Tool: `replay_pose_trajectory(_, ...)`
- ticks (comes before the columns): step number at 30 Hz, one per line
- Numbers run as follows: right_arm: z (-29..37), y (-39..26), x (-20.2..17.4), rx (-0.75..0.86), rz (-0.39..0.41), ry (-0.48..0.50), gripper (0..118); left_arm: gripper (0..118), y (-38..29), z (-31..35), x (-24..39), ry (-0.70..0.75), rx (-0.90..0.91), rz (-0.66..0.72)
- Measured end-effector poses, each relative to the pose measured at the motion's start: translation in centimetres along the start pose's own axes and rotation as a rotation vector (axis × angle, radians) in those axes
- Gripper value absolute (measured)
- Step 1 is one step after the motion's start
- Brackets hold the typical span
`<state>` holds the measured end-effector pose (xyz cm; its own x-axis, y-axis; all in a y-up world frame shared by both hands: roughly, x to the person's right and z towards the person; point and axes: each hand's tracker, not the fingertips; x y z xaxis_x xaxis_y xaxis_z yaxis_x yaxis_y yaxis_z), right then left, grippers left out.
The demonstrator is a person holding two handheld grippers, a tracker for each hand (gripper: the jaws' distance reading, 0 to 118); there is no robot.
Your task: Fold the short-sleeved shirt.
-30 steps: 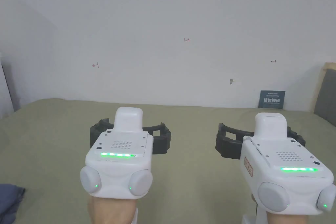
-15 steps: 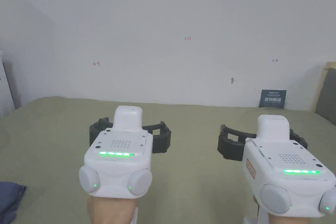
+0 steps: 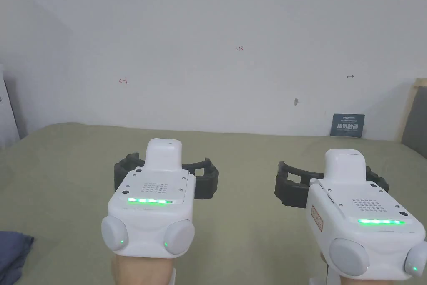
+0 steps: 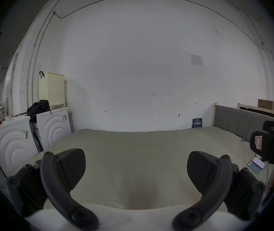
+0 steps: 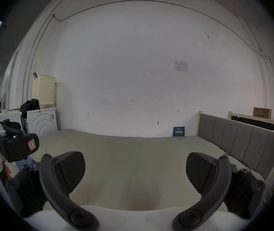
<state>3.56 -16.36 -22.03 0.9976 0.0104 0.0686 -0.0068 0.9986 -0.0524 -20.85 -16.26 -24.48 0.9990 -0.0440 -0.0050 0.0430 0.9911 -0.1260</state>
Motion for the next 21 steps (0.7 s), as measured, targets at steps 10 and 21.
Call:
replay_pose_trajectory(10,0.1,-0.1,-0.3,0.015,0.037,-0.014,118,118,0.0,0.2,0.1,-0.004,-0.006,0.008)
replay_pose_trajectory(21,1.1,0.2,0.9,-0.014,0.008,0.028,118,118,0.6,1.0,-0.1,-0.017,0.0,-0.012)
